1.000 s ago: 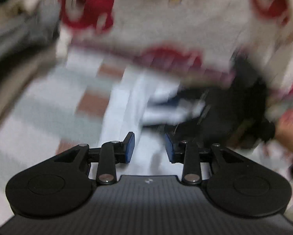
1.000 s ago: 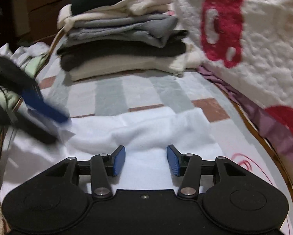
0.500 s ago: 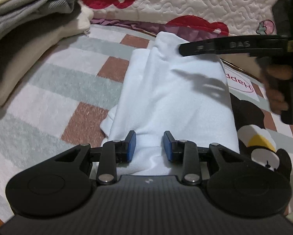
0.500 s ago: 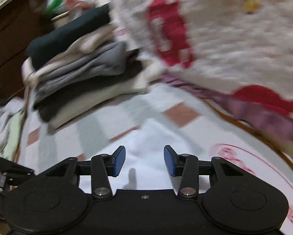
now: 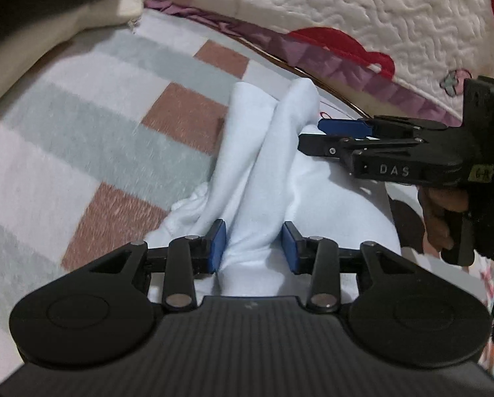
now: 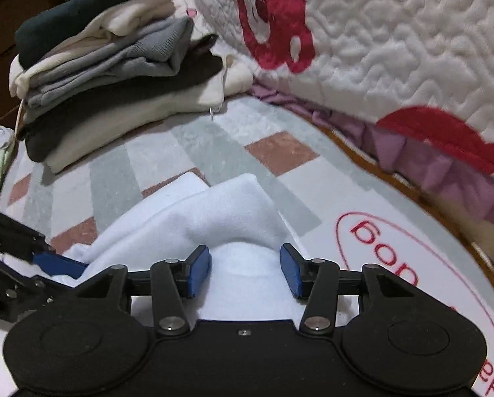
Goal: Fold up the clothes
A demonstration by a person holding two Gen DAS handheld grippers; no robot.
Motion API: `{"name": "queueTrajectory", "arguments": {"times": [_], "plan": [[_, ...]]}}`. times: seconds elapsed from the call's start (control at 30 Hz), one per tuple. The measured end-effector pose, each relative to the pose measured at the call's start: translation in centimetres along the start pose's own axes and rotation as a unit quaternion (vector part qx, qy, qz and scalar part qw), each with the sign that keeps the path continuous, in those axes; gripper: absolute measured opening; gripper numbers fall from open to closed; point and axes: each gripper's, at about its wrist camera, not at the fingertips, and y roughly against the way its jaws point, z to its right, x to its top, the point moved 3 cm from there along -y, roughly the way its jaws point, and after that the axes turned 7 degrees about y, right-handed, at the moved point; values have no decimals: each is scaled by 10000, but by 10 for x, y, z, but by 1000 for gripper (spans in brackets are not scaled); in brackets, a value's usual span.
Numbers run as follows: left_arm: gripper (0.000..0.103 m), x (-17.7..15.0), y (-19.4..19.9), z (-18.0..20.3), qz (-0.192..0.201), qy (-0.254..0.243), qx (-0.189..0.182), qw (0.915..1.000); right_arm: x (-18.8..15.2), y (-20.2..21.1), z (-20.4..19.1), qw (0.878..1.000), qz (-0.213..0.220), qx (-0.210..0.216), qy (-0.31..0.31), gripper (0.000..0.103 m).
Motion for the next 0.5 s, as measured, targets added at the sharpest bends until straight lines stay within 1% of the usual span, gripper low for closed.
{"name": "queueTrajectory", "arguments": {"times": [0.07, 0.1, 0.17, 0.23, 0.27, 0.3, 0.33, 0.37, 0.43, 0.5], "plan": [[37, -4, 7, 9, 31, -193, 175, 9997, 5, 8, -4, 10000, -97, -14, 17, 53], [39, -8, 12, 12, 75, -219, 186, 9996, 6, 14, -9, 9999, -106, -41, 68, 54], [43, -15, 24, 15, 180, -224, 156, 9995, 7, 28, -25, 9996, 13, 68, 286, 54], [46, -23, 36, 19, 284, -230, 126, 9993, 3, 40, -41, 9989, 11, 277, 369, 54], [48, -26, 42, 20, 336, -232, 111, 9991, 0, 44, -49, 9985, 41, 264, 474, 54], [48, -34, 44, 20, 291, -170, 54, 9994, -3, 48, -58, 9980, 73, 243, 583, 55], [48, -41, 43, 19, 207, -113, 41, 9997, -6, 52, -66, 9973, 106, 223, 691, 59], [48, -47, 40, 17, 174, -54, 57, 9998, -13, 48, -72, 9965, 34, 122, 827, 60], [48, -55, 35, 15, 277, 48, 69, 9996, -26, 39, -83, 9938, -123, -91, 1100, 61], [48, -52, 32, 18, 299, -215, 229, 9991, -38, 34, -91, 9907, 53, -370, 1307, 64]]}}
